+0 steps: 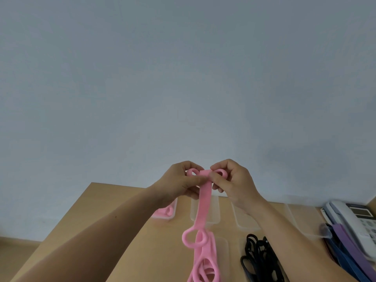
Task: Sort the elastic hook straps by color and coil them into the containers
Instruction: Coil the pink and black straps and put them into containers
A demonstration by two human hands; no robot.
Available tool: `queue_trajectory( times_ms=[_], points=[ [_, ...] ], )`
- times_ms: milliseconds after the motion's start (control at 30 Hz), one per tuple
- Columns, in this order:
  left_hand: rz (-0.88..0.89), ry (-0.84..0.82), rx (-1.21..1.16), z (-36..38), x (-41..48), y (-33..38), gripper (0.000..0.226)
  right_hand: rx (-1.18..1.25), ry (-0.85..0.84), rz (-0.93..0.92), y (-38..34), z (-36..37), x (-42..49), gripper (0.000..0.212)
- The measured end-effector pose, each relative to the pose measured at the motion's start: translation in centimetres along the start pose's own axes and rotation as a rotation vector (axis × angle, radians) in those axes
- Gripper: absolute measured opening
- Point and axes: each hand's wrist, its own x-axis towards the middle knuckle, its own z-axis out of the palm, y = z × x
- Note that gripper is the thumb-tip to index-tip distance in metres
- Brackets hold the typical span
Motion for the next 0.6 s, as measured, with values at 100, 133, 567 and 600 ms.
queue_trajectory(
  times_ms=[100,133,567,600],
  points=[
    [-0.028,-0.040,-0.010,-0.32,-0.24,0.14,0.033,-0.017,-0.011,-0.043,0.20,0.10,-0.34,0.013],
    [-0.031,-0.047,-0.034,-0.39,-0.29,0.20,0.032,-0.027,-0.017,-0.066,0.24,0.14,-0.42,0.015],
    [0.017,-0.003,-0.089,0.05,0.04,-0.09,0.022,-0.005,-0.089,-0.046,0.59,-0.36,-0.64,0.015],
    [0.037,0.006,-0.068,0.11,0.12,-0.19,0.020,0.020,-0.091,-0.027,0.50,-0.45,-0.57,0.012]
  ],
)
